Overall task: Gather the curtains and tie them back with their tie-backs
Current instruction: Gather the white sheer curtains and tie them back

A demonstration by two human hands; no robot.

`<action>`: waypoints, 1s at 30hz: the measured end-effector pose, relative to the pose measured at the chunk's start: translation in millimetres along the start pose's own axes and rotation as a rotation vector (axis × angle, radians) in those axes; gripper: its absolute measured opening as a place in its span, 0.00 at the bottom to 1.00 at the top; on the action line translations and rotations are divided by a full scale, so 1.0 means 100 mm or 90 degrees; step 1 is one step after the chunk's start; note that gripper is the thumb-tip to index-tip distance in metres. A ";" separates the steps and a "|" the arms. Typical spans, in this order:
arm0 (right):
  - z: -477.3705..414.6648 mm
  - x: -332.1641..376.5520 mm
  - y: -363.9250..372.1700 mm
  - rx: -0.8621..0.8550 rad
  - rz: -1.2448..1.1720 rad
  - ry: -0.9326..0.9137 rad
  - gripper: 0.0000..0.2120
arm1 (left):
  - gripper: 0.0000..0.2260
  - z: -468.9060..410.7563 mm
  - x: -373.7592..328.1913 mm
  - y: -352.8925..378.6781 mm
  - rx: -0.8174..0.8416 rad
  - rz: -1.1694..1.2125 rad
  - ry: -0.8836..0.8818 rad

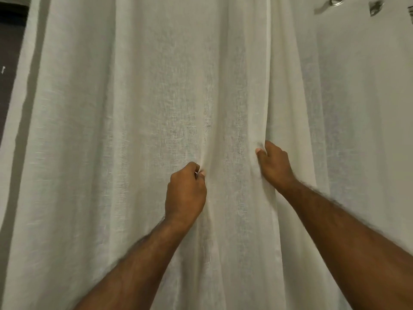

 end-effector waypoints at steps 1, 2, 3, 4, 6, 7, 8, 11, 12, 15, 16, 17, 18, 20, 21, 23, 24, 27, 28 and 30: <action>0.04 0.09 0.07 0.010 0.019 -0.004 0.12 | 0.10 0.00 0.03 -0.08 -0.005 0.002 0.002; 0.08 0.18 0.16 0.022 0.032 -0.011 0.13 | 0.10 0.00 0.07 -0.15 -0.010 0.004 0.006; 0.13 0.30 0.28 0.028 0.042 -0.021 0.13 | 0.10 0.00 0.13 -0.25 -0.012 0.005 0.008; 0.18 0.43 0.39 0.032 0.050 -0.033 0.13 | 0.10 0.00 0.18 -0.35 -0.011 0.006 0.008; 0.30 0.73 0.67 0.036 0.048 -0.049 0.11 | 0.11 0.00 0.31 -0.58 -0.012 0.013 0.016; 0.37 0.89 0.82 0.031 0.036 -0.052 0.11 | 0.11 0.01 0.37 -0.70 -0.017 0.015 0.022; 0.43 1.08 0.97 0.020 0.020 -0.051 0.12 | 0.12 0.00 0.46 -0.86 -0.020 0.017 0.029; 0.56 1.64 1.37 -0.011 -0.039 -0.034 0.13 | 0.10 -0.03 0.69 -1.31 -0.034 0.005 0.045; 0.61 1.83 1.52 -0.005 -0.052 -0.035 0.13 | 0.09 -0.06 0.77 -1.47 -0.046 -0.002 0.045; 0.90 2.41 2.00 0.052 -0.082 -0.056 0.12 | 0.05 -0.12 0.99 -1.94 -0.084 -0.006 0.035; 1.02 2.55 2.08 0.059 -0.117 -0.052 0.12 | 0.05 -0.13 1.04 -2.07 -0.090 -0.006 0.031; 1.12 2.67 2.15 0.052 -0.168 -0.046 0.12 | 0.05 -0.15 1.10 -2.23 -0.096 -0.006 0.035; 1.17 2.69 2.12 0.036 -0.220 -0.037 0.12 | 0.05 -0.16 1.10 -2.29 -0.097 -0.005 0.046; 1.19 2.67 1.95 0.005 -0.289 -0.015 0.13 | 0.05 -0.15 1.04 -2.30 -0.081 0.000 0.068; 1.18 2.67 1.87 0.004 -0.305 -0.008 0.14 | 0.05 -0.15 1.01 -2.30 -0.067 0.006 0.078; 1.19 2.67 1.75 0.014 -0.291 -0.006 0.17 | 0.06 -0.12 0.89 -2.19 -0.024 0.011 0.107; 1.19 2.64 1.72 0.015 -0.263 -0.002 0.16 | 0.07 -0.09 0.83 -2.13 0.001 0.014 0.122; 1.15 2.46 1.63 -0.004 -0.148 0.018 0.12 | 0.11 -0.01 0.69 -1.95 0.066 0.030 0.156; 1.15 2.41 1.59 -0.013 -0.119 0.023 0.10 | 0.12 0.00 0.70 -1.93 0.067 0.021 0.148; 1.16 2.32 1.48 -0.027 -0.103 0.032 0.10 | 0.15 -0.03 0.76 -1.98 -0.008 -0.027 0.126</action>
Point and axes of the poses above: each hand's wrist, its own z-axis away from the middle knuckle, its own y-axis out of the palm, x = y × z, the point moved 6 cm from there along -z, towards the middle knuckle, and after that the axes turned 8 degrees about -z, right-handed, at the moved point
